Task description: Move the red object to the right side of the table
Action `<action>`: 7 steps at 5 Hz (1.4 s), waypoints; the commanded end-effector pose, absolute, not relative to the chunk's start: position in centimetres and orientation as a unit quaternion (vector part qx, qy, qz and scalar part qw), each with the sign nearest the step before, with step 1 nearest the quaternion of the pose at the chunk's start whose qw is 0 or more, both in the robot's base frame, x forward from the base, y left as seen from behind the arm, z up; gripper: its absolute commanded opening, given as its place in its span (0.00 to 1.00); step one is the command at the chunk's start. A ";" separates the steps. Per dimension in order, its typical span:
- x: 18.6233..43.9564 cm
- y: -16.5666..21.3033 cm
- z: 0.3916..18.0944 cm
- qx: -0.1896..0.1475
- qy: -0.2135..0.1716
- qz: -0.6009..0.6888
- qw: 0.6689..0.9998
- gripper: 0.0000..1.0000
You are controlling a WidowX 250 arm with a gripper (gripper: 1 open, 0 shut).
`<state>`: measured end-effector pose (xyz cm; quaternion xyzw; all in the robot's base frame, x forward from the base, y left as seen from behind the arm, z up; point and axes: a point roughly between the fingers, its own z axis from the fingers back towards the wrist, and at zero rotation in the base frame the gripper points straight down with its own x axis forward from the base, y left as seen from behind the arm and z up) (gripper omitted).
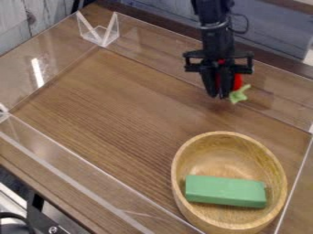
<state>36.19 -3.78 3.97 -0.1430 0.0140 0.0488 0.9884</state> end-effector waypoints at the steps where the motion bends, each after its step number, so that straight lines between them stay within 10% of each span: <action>1: 37.1 -3.7 4.0 -0.130 -0.008 0.041 0.991 0.00; 2: 37.4 -3.4 3.8 -0.121 -0.010 0.048 0.991 1.00; 4: 38.0 -4.2 4.0 -0.109 -0.018 0.049 0.993 1.00; 5: 38.2 -5.0 4.0 -0.104 -0.019 0.047 0.993 0.00; 6: 38.2 -4.7 3.5 -0.096 -0.023 0.057 0.993 0.00; 7: 38.0 -4.5 3.1 -0.088 -0.026 0.067 0.994 1.00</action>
